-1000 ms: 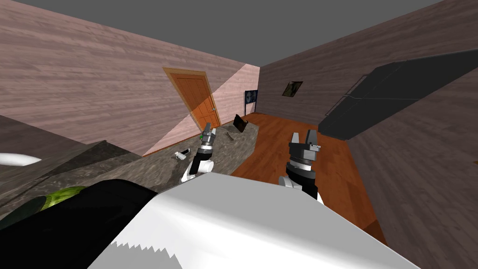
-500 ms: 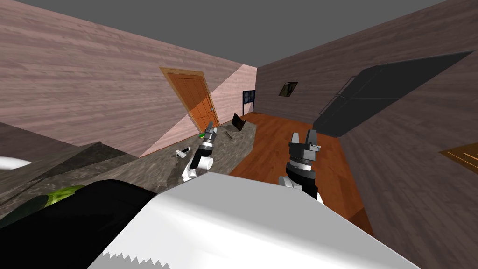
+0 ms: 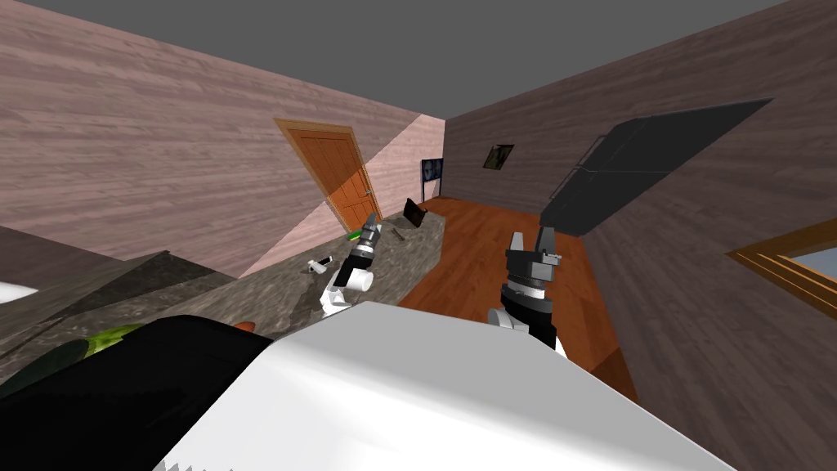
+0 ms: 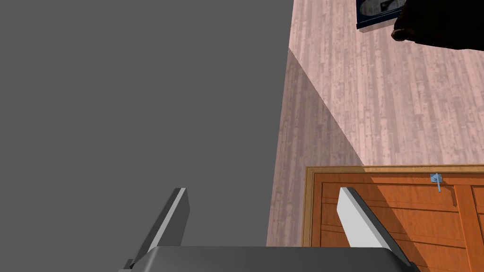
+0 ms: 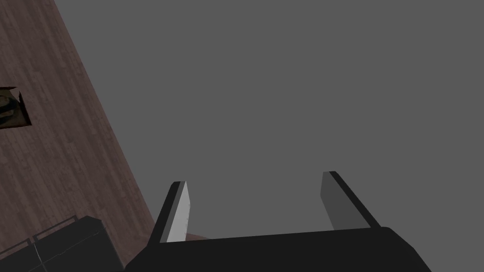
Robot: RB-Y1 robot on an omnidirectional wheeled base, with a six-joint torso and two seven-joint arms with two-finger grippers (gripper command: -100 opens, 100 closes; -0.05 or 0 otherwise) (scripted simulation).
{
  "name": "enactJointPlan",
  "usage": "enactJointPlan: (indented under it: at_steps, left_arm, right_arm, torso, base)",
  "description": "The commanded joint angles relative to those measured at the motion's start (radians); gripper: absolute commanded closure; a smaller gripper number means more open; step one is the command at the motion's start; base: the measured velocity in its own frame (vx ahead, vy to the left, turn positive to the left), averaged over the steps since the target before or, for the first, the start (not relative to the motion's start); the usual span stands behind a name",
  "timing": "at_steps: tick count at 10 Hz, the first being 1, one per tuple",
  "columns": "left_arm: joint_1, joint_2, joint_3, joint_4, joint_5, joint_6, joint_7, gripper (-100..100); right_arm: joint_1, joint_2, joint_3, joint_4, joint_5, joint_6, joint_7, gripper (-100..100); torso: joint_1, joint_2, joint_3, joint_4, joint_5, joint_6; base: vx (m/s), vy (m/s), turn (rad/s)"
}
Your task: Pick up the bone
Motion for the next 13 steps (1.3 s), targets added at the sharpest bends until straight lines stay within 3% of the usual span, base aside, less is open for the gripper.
enactJointPlan:
  at_steps: [1, 6, 8, 11, 13]
  left_arm:
    - [-0.010, 0.002, 0.003, 0.004, 0.002, 0.033, -0.001, -100]
    - [-0.100, 0.029, 0.033, 0.052, 0.042, 0.196, -0.019, -100]
    - [-0.100, 0.029, 0.033, 0.052, 0.042, 0.240, -0.019, -100]
    - [-0.162, 0.046, 0.053, 0.091, 0.070, 0.340, -0.036, -100]
    - [-0.162, 0.046, 0.053, 0.091, 0.070, 0.386, -0.036, -100]
  right_arm:
    - [0.000, 0.000, 0.000, 0.000, 0.000, 0.000, 0.000, 0]
    - [0.000, 0.000, 0.000, 0.000, 0.000, 0.000, 0.000, 0]
    - [0.000, 0.000, 0.000, 0.000, 0.000, 0.000, 0.000, 0]
    - [0.000, 0.000, 0.000, 0.000, 0.000, 0.000, 0.000, 0]
    - [0.000, 0.000, 0.000, 0.000, 0.000, 0.000, 0.000, 0]
  torso:
    - [0.000, 0.000, 0.000, 0.000, 0.000, 0.000]
    - [0.000, -0.001, 0.000, 0.000, 0.000, 0.000]
    - [0.000, -0.002, -0.001, 0.000, 0.000, 0.000]
    - [0.001, -0.003, -0.002, -0.001, 0.000, 0.000]
    - [0.001, -0.003, -0.002, -0.001, 0.000, 0.000]
  base:
    - [-0.028, -0.009, 0.002]
    - [-0.059, -0.019, -0.072]
    - [-0.026, -0.018, -0.024]
    - [-0.030, -0.016, -0.076]
    - [-0.015, -0.010, -0.028]
